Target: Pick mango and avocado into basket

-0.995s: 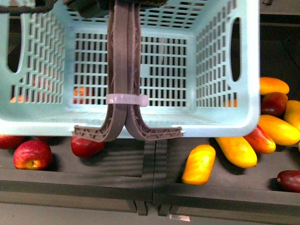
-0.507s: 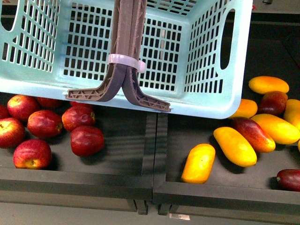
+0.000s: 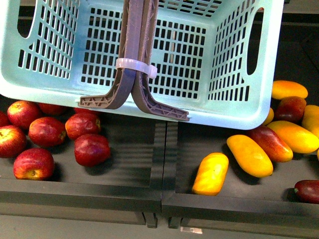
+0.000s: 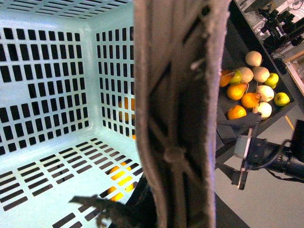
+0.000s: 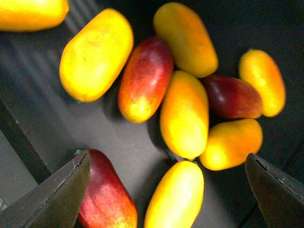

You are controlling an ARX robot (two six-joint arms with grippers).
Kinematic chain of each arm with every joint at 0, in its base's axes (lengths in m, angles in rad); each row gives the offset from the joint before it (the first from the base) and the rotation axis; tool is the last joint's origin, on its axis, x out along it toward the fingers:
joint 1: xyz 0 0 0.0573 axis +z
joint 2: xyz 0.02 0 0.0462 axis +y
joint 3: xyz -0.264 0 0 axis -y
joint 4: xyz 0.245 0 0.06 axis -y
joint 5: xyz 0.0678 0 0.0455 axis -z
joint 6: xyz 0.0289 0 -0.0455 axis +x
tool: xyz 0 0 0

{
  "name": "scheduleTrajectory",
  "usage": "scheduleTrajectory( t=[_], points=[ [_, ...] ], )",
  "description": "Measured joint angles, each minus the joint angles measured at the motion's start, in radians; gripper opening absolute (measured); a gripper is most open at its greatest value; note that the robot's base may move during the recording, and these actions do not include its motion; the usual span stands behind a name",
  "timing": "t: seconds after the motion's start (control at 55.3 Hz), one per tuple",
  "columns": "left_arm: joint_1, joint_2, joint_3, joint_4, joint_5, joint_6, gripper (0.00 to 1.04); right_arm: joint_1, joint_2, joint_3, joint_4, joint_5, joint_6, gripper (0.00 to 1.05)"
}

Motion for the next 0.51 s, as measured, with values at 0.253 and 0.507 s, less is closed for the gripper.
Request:
scheduleTrajectory(
  t=[0.253, 0.507],
  points=[
    [0.000, 0.000, 0.000, 0.000, -0.004, 0.000, 0.05, 0.067, 0.246, 0.256, 0.011, 0.060, -0.125, 0.96],
    [0.000, 0.000, 0.000, 0.000, -0.002, 0.000, 0.05, 0.104, 0.400, 0.433, -0.050, 0.106, -0.109, 0.96]
  ],
)
